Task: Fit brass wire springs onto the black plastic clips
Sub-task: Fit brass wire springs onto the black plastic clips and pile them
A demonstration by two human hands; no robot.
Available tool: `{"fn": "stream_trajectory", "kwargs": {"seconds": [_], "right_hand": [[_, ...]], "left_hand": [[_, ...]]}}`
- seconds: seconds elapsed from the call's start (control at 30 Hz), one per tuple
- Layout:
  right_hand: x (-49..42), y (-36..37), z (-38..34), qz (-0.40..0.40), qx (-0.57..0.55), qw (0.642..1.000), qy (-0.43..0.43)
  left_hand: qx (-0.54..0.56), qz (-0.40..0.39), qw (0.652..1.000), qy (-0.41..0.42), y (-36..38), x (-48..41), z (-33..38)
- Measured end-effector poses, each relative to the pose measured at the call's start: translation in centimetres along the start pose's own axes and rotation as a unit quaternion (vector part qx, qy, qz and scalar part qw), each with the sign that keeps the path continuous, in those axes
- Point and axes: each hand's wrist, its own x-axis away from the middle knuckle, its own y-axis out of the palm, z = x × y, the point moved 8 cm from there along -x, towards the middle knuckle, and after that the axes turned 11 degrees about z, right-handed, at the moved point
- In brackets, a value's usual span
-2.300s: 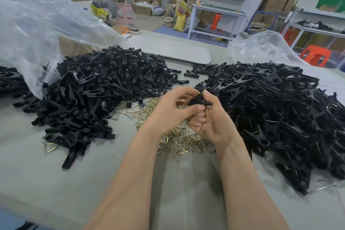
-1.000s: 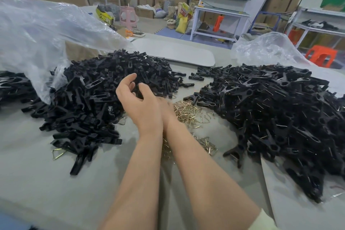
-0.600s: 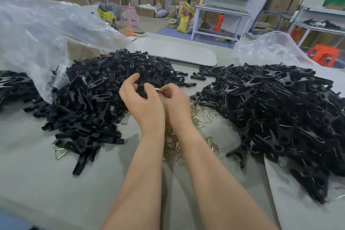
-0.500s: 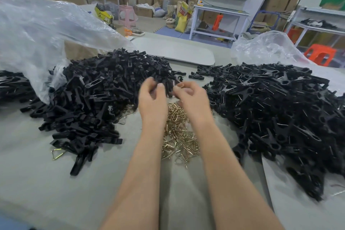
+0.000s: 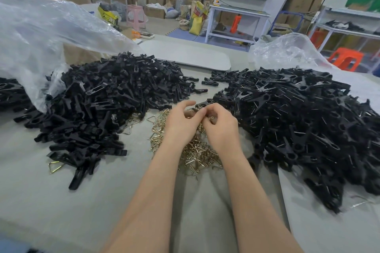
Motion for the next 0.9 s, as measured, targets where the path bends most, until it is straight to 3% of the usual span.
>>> {"fn": "stream_trajectory", "kwargs": {"seconds": [0.2, 0.4, 0.53, 0.67, 0.8, 0.9], "right_hand": [[0.1, 0.3, 0.2, -0.013, 0.021, 1.0, 0.004], [-0.4, -0.1, 1.7, 0.003, -0.019, 0.997, 0.071], [-0.6, -0.9, 2.5, 0.045, -0.138, 0.978, 0.153], [-0.7, 0.1, 2.3, 0.017, -0.207, 0.961, 0.184], [-0.5, 0.0, 2.8, 0.023, -0.124, 0.974, 0.188], [-0.4, -0.5, 3.0, 0.034, -0.103, 0.977, 0.186]], "left_hand": [[0.0, 0.003, 1.0, 0.009, 0.2, -0.1, 0.2], [0.034, 0.047, 0.998, -0.002, -0.8, -0.5, -0.1], [0.057, 0.067, 0.996, -0.016, -1.2, -0.7, -0.4], [0.067, 0.062, 0.996, -0.023, -0.9, -0.4, -0.4], [-0.077, 0.132, 0.987, 0.055, -2.5, -0.6, 0.3], [-0.133, 0.137, 0.979, 0.074, -2.7, -0.6, 0.5]]}}
